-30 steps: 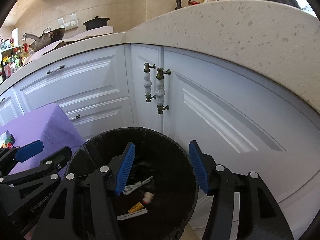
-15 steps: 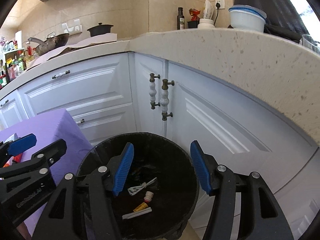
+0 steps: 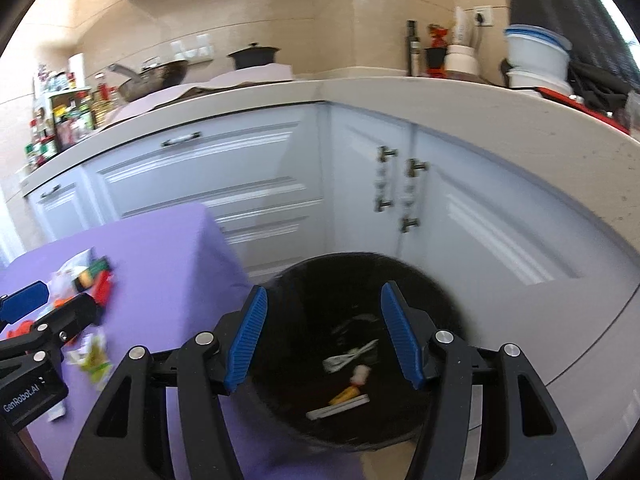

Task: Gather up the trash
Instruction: 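Withdraw both open tools from the bin toward the table, then close the right tool on the green-white snack wrapper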

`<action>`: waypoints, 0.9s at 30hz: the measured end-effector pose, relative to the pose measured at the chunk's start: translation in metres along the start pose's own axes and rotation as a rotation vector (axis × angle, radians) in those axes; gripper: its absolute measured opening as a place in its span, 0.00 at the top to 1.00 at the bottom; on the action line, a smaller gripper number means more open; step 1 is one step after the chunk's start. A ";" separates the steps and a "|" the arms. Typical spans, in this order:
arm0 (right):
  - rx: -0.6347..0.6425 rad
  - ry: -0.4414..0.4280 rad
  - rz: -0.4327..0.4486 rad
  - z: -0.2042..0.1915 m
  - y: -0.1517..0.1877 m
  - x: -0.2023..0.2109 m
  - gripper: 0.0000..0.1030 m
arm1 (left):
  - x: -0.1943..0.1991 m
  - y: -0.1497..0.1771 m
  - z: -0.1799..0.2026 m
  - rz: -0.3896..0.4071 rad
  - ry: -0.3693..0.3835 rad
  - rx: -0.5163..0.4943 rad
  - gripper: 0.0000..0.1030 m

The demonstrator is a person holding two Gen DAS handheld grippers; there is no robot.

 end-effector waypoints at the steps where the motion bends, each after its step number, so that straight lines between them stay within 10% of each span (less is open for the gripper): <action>1: 0.006 -0.012 -0.005 -0.005 0.002 0.001 0.43 | 0.003 0.004 -0.006 -0.001 -0.007 0.008 0.26; 27: 0.235 -0.230 -0.155 -0.145 0.052 -0.005 0.40 | 0.039 0.086 -0.150 -0.106 -0.234 0.230 0.25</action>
Point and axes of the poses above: each gripper's, at about its wrist camera, not at the fingertips, and x roughly against the way its jaws point, z to its right, y to its underside, the point moved 1 cm from there along -x, roughly the way its jaws point, and after that the axes turned 9 degrees about -x, right-handed, at the moved point
